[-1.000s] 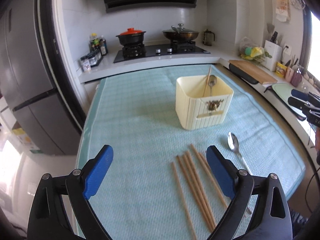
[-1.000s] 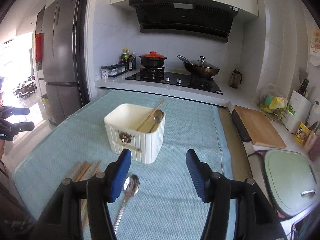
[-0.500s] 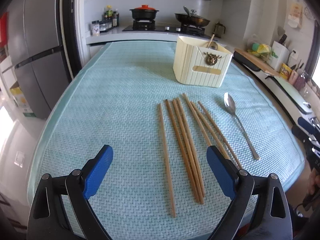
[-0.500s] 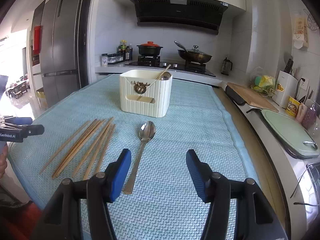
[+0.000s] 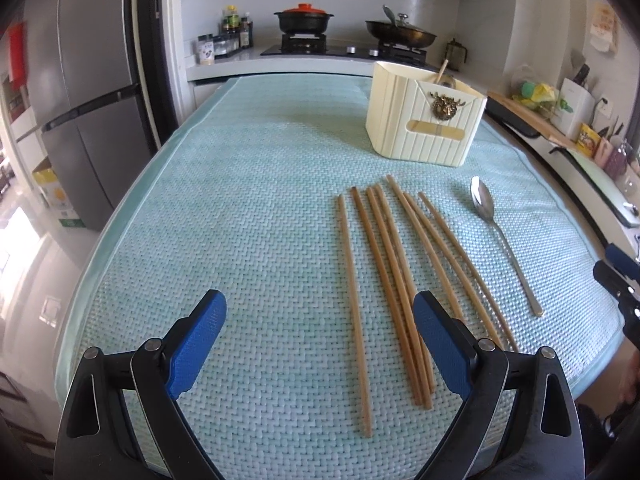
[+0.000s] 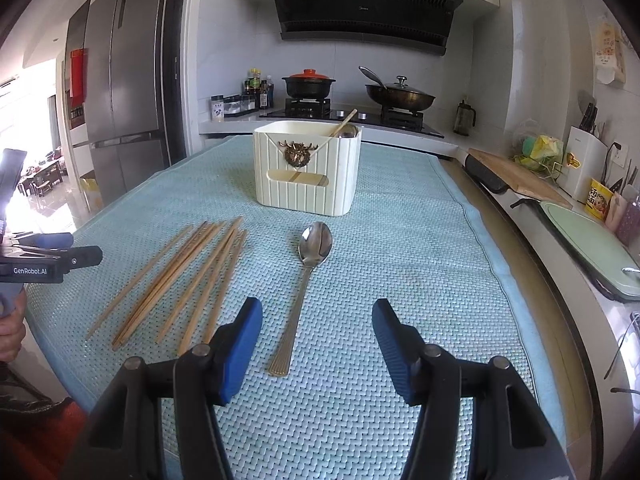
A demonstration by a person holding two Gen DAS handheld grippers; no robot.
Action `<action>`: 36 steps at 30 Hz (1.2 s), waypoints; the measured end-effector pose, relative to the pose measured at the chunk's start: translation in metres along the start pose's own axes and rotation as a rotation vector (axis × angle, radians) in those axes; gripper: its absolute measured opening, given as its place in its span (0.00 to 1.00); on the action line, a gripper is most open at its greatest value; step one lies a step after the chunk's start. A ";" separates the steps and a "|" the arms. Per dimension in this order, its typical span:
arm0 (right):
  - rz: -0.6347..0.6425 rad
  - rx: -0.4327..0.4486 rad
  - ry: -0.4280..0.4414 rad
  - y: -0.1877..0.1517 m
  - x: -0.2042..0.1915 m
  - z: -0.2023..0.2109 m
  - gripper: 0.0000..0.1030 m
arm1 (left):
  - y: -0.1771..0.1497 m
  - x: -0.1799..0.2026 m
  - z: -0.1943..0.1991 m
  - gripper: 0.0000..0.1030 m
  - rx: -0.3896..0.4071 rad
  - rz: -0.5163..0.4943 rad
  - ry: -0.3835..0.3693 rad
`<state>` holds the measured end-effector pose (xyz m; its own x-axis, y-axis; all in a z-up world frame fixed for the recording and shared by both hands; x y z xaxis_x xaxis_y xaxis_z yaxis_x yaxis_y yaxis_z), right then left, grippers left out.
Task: Organize utensils
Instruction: 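Pull both tools back from the holder toward the remaining utensils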
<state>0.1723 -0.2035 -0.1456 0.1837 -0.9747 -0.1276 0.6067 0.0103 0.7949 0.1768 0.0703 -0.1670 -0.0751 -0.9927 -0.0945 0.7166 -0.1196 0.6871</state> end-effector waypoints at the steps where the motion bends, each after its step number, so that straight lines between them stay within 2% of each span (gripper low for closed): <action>1: -0.001 -0.003 -0.002 0.000 0.000 -0.001 0.57 | 0.000 -0.001 -0.001 0.92 -0.001 0.001 0.000; 16: -0.029 -0.063 0.002 -0.004 0.000 -0.018 0.57 | -0.006 -0.008 -0.022 0.92 -0.050 0.034 -0.045; 27: -0.061 -0.137 0.029 -0.002 0.001 -0.044 0.57 | 0.005 -0.011 -0.047 0.92 -0.092 0.034 -0.065; 36: -0.082 -0.165 0.041 0.001 0.003 -0.058 0.57 | 0.017 -0.010 -0.074 0.92 -0.124 -0.003 -0.038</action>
<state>0.2179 -0.1936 -0.1797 0.1575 -0.9639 -0.2145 0.7389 -0.0291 0.6732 0.2410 0.0791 -0.2075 -0.1021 -0.9925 -0.0670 0.7965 -0.1219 0.5923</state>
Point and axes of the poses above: each gripper's, at about its wrist camera, not at the fingertips, and z roughly against the way its jaws point, x to its right, y to its top, the point moved 1 cm from there along -z, roughly the way its jaws point, and after that the axes turned 13 degrees about -z, right-handed, at the moved point
